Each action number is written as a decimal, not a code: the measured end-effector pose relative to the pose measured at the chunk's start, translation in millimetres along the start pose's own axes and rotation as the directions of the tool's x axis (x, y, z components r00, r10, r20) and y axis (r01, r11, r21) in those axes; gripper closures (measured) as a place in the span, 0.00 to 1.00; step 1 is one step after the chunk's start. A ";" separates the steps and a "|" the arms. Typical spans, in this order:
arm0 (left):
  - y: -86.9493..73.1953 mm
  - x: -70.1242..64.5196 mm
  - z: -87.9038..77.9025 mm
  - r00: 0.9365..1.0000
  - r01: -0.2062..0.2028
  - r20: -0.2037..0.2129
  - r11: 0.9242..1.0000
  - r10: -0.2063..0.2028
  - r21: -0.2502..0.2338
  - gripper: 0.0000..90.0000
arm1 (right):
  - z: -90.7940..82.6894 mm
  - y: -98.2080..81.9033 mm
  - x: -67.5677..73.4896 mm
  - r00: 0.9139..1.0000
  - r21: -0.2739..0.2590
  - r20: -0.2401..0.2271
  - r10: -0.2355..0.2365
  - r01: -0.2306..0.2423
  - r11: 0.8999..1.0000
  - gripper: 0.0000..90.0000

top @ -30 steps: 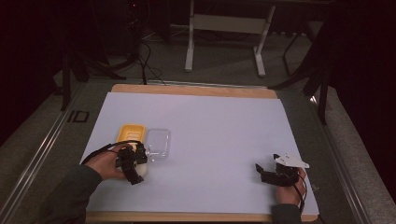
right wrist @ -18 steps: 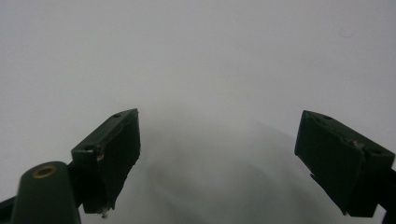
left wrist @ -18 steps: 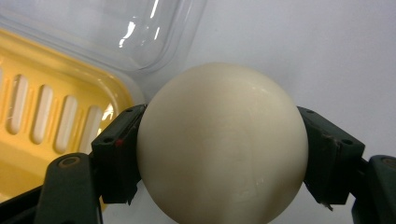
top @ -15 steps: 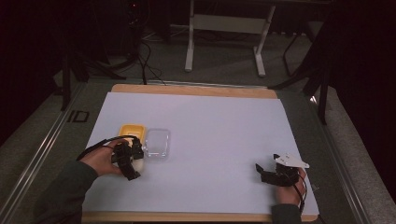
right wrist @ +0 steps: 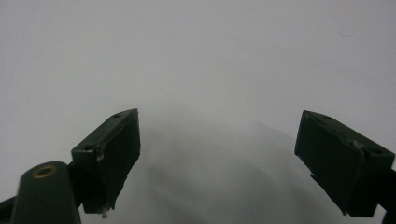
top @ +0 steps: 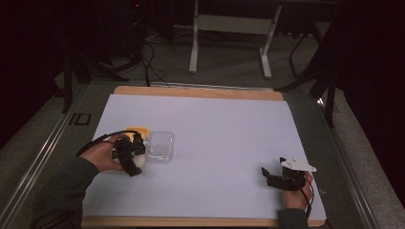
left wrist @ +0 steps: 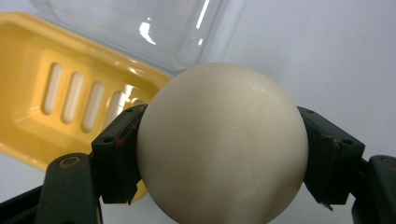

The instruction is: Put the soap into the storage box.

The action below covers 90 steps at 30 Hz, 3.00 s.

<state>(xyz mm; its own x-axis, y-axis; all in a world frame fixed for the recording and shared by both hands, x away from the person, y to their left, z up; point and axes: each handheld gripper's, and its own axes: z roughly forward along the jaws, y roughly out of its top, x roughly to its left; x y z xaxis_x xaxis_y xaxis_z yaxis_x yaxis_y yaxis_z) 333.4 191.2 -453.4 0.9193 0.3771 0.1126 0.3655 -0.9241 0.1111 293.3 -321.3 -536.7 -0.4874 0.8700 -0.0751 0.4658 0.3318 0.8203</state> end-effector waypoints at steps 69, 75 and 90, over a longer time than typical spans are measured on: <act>-0.9 57.2 -11.2 0.978 0.206 -0.012 0.977 -0.206 -0.048 0.28 | 0.1 0.1 0.3 1.000 0.001 0.000 -0.003 0.003 1.000 0.16; -0.2 59.1 -6.6 0.974 0.225 -0.012 0.974 -0.225 -0.034 0.28 | 0.2 0.1 0.5 1.000 0.001 0.001 -0.003 0.003 1.000 0.16; 4.7 63.3 -2.4 0.965 0.261 -0.022 0.965 -0.262 -0.030 0.28 | 0.3 0.1 0.7 1.000 0.003 0.000 -0.004 0.004 1.000 0.16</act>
<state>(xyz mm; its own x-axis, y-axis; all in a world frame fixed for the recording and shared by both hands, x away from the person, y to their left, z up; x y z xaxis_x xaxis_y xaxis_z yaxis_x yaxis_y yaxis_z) 393.0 210.8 -443.4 0.7880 0.6074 0.1009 0.5886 -0.7912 0.1664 293.3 -320.5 -536.8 -0.4887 0.8689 -0.0783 0.4660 0.3358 0.8186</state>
